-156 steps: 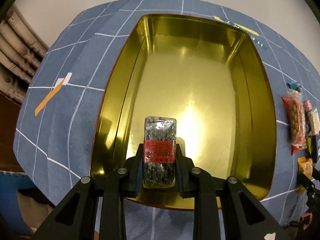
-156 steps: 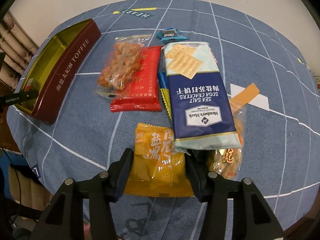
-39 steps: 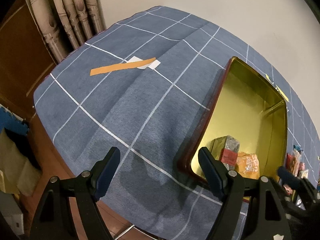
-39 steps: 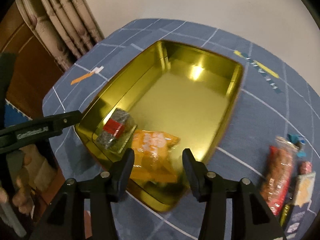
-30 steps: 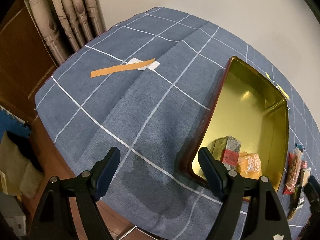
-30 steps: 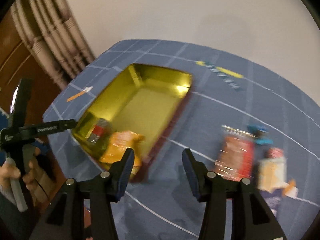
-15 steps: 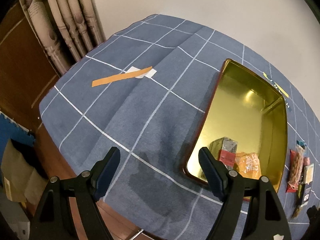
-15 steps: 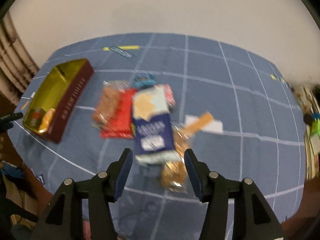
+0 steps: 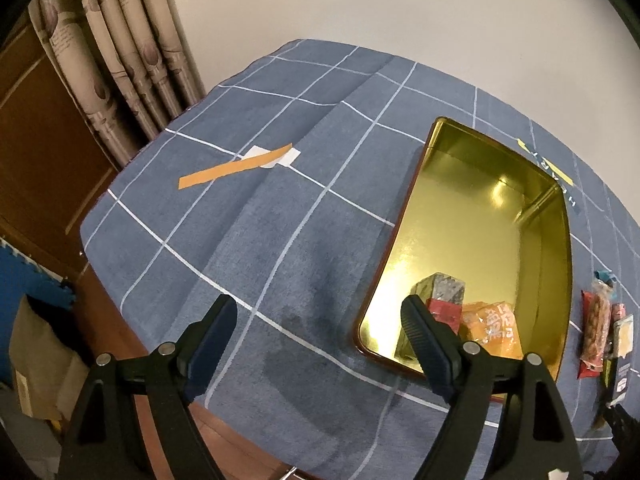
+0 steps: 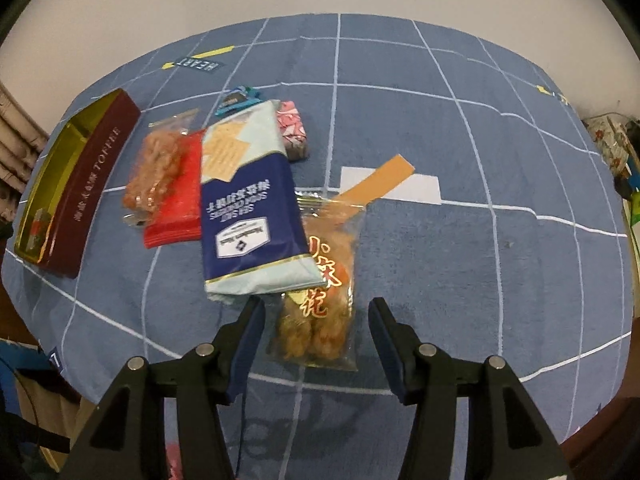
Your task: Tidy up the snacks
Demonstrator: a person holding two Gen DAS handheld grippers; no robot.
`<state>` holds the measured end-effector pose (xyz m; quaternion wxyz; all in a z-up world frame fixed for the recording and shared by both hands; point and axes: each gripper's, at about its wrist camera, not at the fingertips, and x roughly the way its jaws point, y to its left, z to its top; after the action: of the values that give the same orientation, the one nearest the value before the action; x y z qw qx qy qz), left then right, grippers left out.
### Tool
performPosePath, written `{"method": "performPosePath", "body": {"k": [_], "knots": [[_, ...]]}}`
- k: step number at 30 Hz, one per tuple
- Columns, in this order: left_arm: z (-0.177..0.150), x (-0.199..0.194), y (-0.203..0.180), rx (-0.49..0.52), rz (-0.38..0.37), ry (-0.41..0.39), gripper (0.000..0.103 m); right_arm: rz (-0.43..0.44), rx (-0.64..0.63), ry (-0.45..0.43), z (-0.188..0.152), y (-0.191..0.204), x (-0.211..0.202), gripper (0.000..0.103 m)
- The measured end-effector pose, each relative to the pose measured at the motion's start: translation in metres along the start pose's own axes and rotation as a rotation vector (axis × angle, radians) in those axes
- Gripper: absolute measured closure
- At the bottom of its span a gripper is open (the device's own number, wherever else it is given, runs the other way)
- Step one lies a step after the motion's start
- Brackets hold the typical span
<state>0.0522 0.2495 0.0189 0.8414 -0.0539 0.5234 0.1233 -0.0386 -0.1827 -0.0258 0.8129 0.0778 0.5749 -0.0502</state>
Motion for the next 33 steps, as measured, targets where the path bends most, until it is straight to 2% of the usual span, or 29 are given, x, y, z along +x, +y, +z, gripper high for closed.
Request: {"method": "performPosePath", "body": {"k": [10, 18, 23, 26, 33], "knots": [[-0.007, -0.002, -0.010, 0.019, 0.024, -0.010, 0.022, -0.004, -0.010, -0.010, 0.003, -0.003, 0.012, 0.048], [-0.020, -0.026, -0.052, 0.135, 0.003, -0.047, 0.021, 0.002, -0.066, -0.047, -0.004, -0.003, 0.008, 0.048], [-0.024, -0.041, -0.085, 0.208, -0.038, -0.069, 0.021, 0.000, -0.082, -0.051, -0.009, -0.010, 0.005, 0.063], [-0.026, -0.051, -0.104, 0.246, -0.068, -0.085, 0.020, 0.003, -0.061, -0.049, -0.011, -0.020, 0.002, 0.064], [-0.032, -0.055, -0.151, 0.345, -0.153, -0.056, 0.020, -0.002, -0.013, -0.085, -0.005, -0.046, 0.002, 0.064]]}}
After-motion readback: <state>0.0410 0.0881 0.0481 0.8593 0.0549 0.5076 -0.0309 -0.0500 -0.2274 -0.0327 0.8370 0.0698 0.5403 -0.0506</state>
